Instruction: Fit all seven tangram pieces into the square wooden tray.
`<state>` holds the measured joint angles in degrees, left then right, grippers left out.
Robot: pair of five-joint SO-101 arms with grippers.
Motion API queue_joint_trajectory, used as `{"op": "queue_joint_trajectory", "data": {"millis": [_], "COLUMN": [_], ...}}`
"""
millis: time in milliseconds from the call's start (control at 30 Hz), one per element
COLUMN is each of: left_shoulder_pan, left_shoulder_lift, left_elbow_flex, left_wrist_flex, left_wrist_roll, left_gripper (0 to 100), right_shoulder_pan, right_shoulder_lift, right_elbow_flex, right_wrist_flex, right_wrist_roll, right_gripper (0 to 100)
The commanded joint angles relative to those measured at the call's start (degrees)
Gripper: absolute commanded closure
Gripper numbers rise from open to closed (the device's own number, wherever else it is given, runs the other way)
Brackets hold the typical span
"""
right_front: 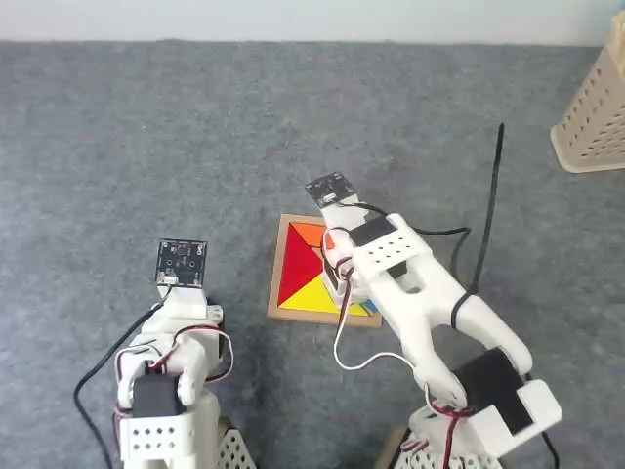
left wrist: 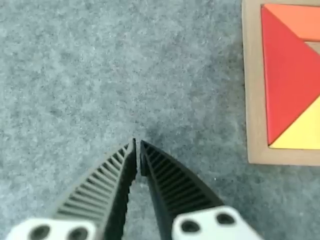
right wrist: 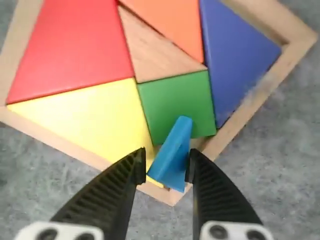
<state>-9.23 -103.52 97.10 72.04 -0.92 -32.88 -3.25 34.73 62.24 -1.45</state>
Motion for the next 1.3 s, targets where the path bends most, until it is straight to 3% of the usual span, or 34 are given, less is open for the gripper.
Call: {"op": "queue_joint_trajectory", "data": {"millis": [0, 267, 667, 1067, 1267], "left_shoulder_pan": [0.3, 0.3, 0.3, 0.3, 0.3], "left_shoulder_lift": [-1.1, -1.1, -1.1, -1.1, -1.1], "left_elbow_flex": [-0.6, -0.6, -0.6, -0.6, -0.6], "left_wrist_flex": [0.4, 0.4, 0.4, 0.4, 0.4], "left_wrist_roll": [-0.1, -0.1, -0.1, -0.1, -0.1], "left_gripper": [98, 98, 98, 98, 98], "right_shoulder_pan": [-0.7, -0.7, -0.6, 7.0, 7.2], "right_shoulder_lift": [-0.9, -1.8, -15.0, -15.0, -15.0], "right_elbow_flex": [-0.1, -0.4, 7.9, 9.3, 12.6], "right_wrist_flex": [-0.4, -0.5, -5.1, -11.6, -14.8], "right_wrist_roll": [-0.4, -0.5, -0.3, -0.6, -0.6], "right_gripper": [86.4, 86.4, 86.4, 86.6, 86.6]}}
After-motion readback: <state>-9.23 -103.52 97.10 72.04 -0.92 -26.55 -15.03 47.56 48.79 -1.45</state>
